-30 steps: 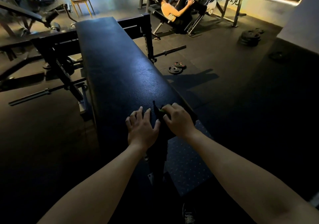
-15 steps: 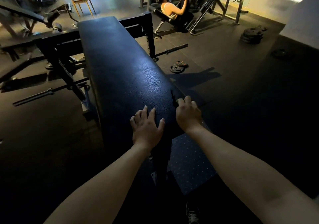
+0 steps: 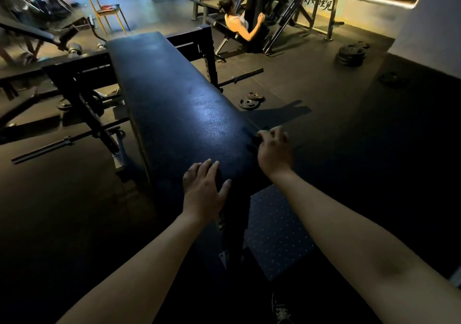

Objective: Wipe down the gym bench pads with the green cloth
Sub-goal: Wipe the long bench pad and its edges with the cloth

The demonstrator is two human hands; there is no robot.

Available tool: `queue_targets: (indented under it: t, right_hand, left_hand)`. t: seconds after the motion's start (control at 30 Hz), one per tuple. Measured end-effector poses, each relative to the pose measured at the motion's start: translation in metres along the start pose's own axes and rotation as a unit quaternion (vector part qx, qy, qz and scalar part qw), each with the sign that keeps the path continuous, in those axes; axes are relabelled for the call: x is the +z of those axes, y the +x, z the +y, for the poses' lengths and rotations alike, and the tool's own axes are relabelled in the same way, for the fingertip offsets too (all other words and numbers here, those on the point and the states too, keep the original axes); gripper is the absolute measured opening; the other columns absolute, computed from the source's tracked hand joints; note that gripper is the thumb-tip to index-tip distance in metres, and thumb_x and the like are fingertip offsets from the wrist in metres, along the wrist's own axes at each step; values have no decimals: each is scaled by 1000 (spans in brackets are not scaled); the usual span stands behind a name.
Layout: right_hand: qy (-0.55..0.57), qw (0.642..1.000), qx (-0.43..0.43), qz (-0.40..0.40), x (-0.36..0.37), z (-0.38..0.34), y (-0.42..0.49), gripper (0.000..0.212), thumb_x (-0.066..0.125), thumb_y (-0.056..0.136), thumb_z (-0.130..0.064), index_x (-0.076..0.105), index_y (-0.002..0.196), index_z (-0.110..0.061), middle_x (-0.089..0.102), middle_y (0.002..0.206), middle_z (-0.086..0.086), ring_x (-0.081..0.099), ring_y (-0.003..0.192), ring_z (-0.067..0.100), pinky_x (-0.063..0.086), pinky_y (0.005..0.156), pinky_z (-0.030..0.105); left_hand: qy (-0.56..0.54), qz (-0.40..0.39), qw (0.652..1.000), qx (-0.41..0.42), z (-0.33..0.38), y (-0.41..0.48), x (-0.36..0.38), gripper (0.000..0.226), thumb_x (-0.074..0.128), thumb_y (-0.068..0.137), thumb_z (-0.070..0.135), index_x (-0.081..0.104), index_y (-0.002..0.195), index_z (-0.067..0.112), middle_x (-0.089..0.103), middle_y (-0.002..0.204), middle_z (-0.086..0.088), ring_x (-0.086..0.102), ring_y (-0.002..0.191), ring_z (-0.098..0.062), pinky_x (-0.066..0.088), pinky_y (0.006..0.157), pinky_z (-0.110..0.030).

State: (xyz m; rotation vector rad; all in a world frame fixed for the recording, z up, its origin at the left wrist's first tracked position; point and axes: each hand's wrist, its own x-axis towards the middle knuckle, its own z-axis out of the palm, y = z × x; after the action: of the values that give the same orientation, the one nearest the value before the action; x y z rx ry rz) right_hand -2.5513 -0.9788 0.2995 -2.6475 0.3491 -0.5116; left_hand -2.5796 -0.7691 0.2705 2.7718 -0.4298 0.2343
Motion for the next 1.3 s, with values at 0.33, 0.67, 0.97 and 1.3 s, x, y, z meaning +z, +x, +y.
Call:
queue_targets:
  t: [0.33, 0.67, 0.97, 1.3]
  right_hand:
    - [-48, 997, -5, -62, 28, -59, -42, 26, 42, 98, -23, 59, 113, -10, 50, 121, 11, 55, 107, 32, 48, 81, 40]
    - [56, 984, -109, -127, 29, -98, -73, 24, 50, 96, -27, 66, 112, -20, 53, 113, 5, 60, 102, 29, 49, 82, 39]
    - [-37, 997, 45, -52, 22, -49, -33, 32, 45, 97, -18, 63, 123, -15, 49, 119, 13, 51, 108, 33, 44, 91, 42]
    - [7, 987, -71, -145, 34, -128, -91, 33, 46, 96, -28, 65, 123, -22, 55, 120, 5, 61, 107, 34, 48, 88, 41]
  left_hand:
    - [88, -8, 993, -75, -37, -22, -18, 102, 18, 76, 90, 33, 153, 26, 28, 161, -3, 20, 144, -27, 16, 116, -49]
    - [60, -36, 995, -69, -47, -27, -23, 98, 18, 72, 82, 34, 152, 29, 26, 161, -2, 20, 145, -28, 14, 117, -50]
    - [25, -52, 997, -42, -53, -28, -28, 95, 44, 80, 84, 28, 156, 29, 20, 165, 0, 14, 148, -24, 9, 118, -47]
    - [-91, -19, 990, -111, -85, -62, -24, 113, 60, 72, 80, 16, 159, 22, 0, 166, -2, -4, 150, -21, 5, 124, -43]
